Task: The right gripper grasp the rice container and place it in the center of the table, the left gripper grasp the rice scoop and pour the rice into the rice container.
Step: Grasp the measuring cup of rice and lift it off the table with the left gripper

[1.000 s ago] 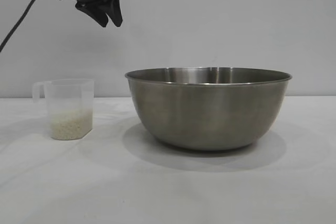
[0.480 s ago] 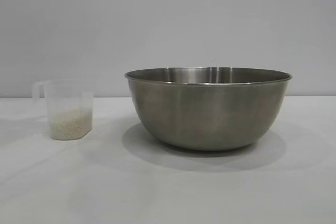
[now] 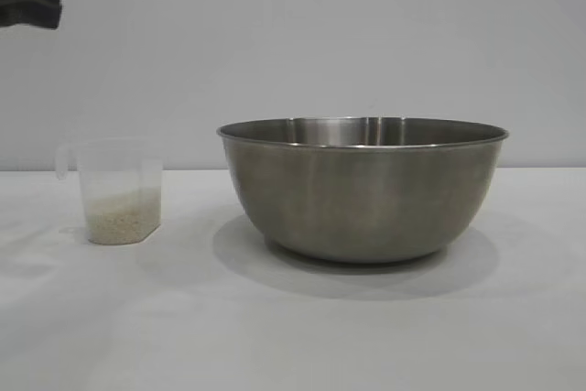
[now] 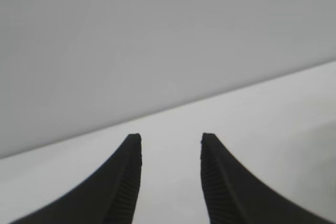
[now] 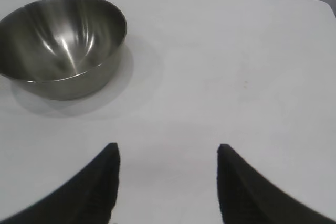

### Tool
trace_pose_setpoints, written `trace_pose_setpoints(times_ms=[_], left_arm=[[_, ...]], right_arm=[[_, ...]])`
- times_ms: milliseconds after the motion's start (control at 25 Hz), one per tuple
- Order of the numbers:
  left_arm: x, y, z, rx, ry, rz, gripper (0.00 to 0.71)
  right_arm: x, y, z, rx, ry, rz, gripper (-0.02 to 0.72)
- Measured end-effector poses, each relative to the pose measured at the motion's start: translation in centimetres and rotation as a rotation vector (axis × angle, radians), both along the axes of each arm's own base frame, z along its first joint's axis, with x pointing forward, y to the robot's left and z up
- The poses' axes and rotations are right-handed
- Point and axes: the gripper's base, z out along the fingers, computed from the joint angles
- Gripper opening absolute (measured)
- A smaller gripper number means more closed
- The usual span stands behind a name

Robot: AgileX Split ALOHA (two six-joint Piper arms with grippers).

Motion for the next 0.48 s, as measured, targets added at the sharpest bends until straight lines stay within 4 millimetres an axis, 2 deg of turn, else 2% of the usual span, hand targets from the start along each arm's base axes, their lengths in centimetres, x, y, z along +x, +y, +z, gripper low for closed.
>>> trace_pose_setpoints(times_ms=[160,480], left_arm=[[-0.9,0.2,-1.3,0.018,0.041,-0.005,0.23],[-0.5,0.1,-5.4,-0.007,0.15,0.004,0.23]], right_arm=[[0.0,0.0,0.0,0.003,0.0,0.0,0.4],[0.0,0.0,0.0,0.003,0.0,0.0,0.4]])
